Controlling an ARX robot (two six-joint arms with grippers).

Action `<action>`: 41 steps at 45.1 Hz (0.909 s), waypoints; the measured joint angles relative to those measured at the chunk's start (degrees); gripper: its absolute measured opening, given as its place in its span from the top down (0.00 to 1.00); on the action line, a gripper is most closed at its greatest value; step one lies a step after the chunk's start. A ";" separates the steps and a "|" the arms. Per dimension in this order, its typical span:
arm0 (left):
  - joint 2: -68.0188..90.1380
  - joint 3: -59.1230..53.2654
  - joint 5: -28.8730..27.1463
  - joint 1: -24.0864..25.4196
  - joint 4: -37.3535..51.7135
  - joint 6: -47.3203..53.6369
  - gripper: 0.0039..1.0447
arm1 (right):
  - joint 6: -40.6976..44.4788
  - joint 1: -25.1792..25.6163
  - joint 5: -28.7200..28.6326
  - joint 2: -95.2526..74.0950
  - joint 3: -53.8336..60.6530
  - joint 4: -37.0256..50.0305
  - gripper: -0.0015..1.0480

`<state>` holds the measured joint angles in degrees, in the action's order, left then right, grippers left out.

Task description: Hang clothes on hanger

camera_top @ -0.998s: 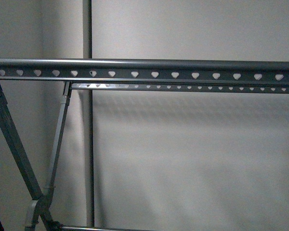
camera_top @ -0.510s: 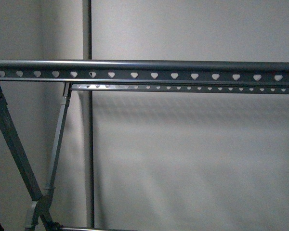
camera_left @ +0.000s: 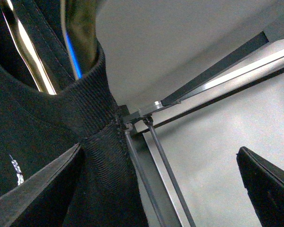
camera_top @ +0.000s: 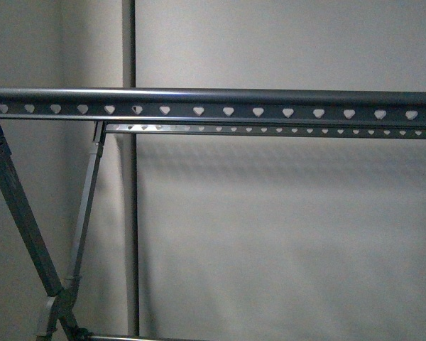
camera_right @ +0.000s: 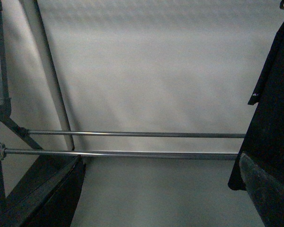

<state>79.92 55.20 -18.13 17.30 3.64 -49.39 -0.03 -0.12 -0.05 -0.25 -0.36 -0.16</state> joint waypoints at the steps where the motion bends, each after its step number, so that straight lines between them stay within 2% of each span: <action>1: 0.31 0.22 -0.20 0.00 -0.04 -0.17 0.06 | 0.00 0.00 0.00 0.00 0.00 0.00 0.07; 11: 8.68 6.21 -2.54 1.01 -3.13 -0.98 0.06 | 0.00 0.00 -0.02 0.00 0.00 0.00 0.07; 19: 11.30 8.46 -1.97 1.07 -4.57 0.13 0.36 | 0.02 0.00 -0.02 0.00 0.00 0.00 0.07; 30: 9.51 6.01 2.21 1.01 -4.37 1.73 0.67 | 0.00 0.00 0.00 0.00 0.00 0.00 0.07; 34: 6.64 2.67 5.03 1.11 -3.26 3.26 0.80 | 0.00 0.00 -0.02 0.00 0.00 0.00 0.07; 38: 1.75 -1.60 10.60 2.08 -1.66 5.73 0.96 | 0.00 0.00 -0.02 0.00 0.00 0.00 0.07; 41: -2.38 -4.35 15.54 3.39 -1.46 9.22 0.97 | 0.00 0.00 0.00 0.00 0.00 0.00 0.07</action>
<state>77.54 50.85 -2.59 20.69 2.17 -40.16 -0.03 -0.12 -0.05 -0.25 -0.36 -0.16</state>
